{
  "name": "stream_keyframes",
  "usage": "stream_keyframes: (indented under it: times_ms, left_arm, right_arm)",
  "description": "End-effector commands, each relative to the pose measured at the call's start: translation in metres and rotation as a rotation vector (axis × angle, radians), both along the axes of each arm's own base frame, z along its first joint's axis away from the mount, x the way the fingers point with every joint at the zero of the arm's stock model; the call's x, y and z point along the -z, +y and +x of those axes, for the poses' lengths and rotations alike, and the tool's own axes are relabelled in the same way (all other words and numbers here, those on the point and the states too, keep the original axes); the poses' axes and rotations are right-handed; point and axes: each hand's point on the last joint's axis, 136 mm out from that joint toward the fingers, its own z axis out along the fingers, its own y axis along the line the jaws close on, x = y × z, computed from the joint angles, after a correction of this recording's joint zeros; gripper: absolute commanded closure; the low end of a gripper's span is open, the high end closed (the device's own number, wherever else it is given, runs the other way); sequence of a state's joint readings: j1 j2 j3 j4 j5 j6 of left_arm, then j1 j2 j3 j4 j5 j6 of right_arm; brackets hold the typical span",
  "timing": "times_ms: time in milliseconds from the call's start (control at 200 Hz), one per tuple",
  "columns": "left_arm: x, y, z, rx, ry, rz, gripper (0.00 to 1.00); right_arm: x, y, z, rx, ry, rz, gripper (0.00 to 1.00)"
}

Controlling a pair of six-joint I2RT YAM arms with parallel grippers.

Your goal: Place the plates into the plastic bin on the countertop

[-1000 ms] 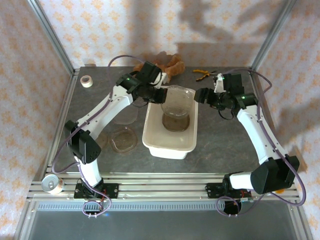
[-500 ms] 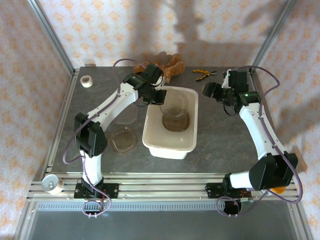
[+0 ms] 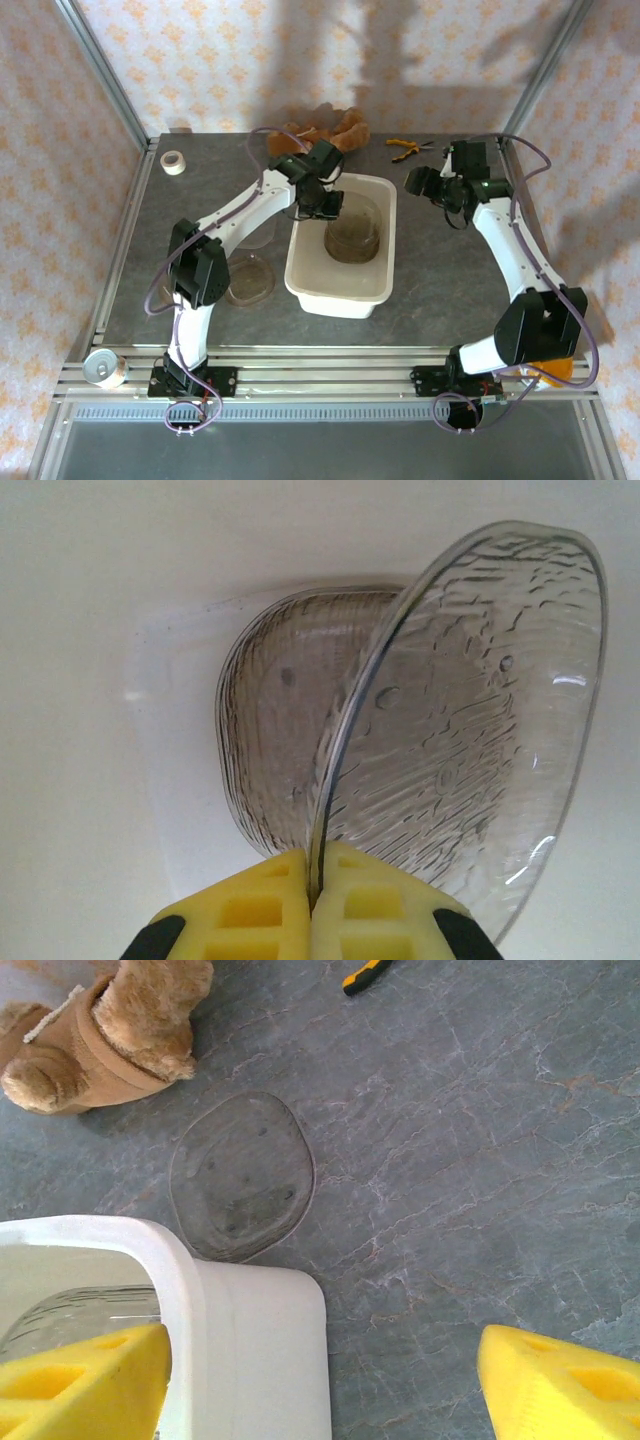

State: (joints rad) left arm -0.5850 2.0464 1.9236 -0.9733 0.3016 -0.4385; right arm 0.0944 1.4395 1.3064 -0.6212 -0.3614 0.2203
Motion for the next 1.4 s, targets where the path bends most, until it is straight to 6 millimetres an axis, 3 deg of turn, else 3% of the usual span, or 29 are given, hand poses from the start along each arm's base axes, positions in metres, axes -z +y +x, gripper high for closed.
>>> stream_keyframes:
  times_ms: [0, 225, 856, 1266, 1396]
  left_arm:
    - [0.014, 0.008, 0.002, -0.044, 0.028, 0.057, 1.00]
    - [0.035, 0.001, 0.003, -0.064, 0.068, 0.074, 1.00]
    - [0.073, 0.010, 0.000, -0.132, 0.135, 0.237, 1.00]
    - [0.076, 0.012, -0.001, -0.157, 0.149, 0.247, 0.84]
    - [0.076, 0.011, -0.002, -0.159, 0.155, 0.241, 0.71]
  right_arm:
    - [-0.004, -0.008, 0.008, 0.030, -0.027, -0.024, 0.21]
    - [0.002, -0.009, 0.014, 0.036, -0.015, -0.034, 0.21]
    - [0.029, -0.003, 0.035, 0.032, 0.039, -0.005, 0.21]
    - [0.045, 0.000, 0.038, 0.045, 0.078, 0.034, 0.21]
    - [0.049, -0.001, 0.037, 0.052, 0.087, 0.037, 0.21]
